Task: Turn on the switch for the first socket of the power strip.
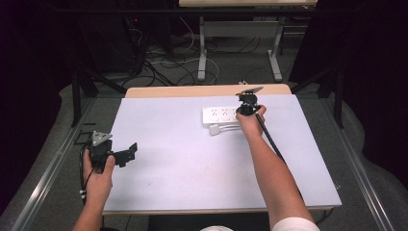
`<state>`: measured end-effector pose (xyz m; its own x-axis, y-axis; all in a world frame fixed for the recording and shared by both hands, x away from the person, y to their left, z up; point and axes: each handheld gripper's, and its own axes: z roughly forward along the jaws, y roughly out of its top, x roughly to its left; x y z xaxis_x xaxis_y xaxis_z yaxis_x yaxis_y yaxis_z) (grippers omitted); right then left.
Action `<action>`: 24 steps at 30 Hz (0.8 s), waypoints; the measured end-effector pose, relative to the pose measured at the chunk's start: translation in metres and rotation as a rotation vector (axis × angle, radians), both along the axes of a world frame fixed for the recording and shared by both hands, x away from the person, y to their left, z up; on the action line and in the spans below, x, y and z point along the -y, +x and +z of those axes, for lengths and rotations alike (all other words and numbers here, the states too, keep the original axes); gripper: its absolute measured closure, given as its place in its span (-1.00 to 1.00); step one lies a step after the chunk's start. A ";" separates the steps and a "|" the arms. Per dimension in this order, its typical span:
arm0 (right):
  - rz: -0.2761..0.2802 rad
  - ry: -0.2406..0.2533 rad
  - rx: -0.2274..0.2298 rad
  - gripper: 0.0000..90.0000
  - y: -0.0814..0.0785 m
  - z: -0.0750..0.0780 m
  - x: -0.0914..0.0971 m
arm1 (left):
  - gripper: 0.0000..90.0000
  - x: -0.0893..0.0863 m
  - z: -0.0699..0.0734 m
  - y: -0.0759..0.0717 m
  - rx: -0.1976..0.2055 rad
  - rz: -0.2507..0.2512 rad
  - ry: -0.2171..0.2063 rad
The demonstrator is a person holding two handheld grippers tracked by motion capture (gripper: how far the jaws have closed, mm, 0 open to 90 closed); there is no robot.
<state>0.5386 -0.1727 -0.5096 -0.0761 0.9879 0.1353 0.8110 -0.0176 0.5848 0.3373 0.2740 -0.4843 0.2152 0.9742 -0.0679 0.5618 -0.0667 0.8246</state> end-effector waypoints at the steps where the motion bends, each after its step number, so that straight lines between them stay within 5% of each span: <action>1: 0.000 -0.001 -0.001 0.85 0.000 -0.001 0.000 | -0.99 0.000 0.000 0.000 0.000 0.000 0.000; 24: 0.006 -0.005 -0.021 1.00 0.001 -0.007 -0.002 | -0.99 0.000 -0.001 0.000 0.000 0.001 -0.001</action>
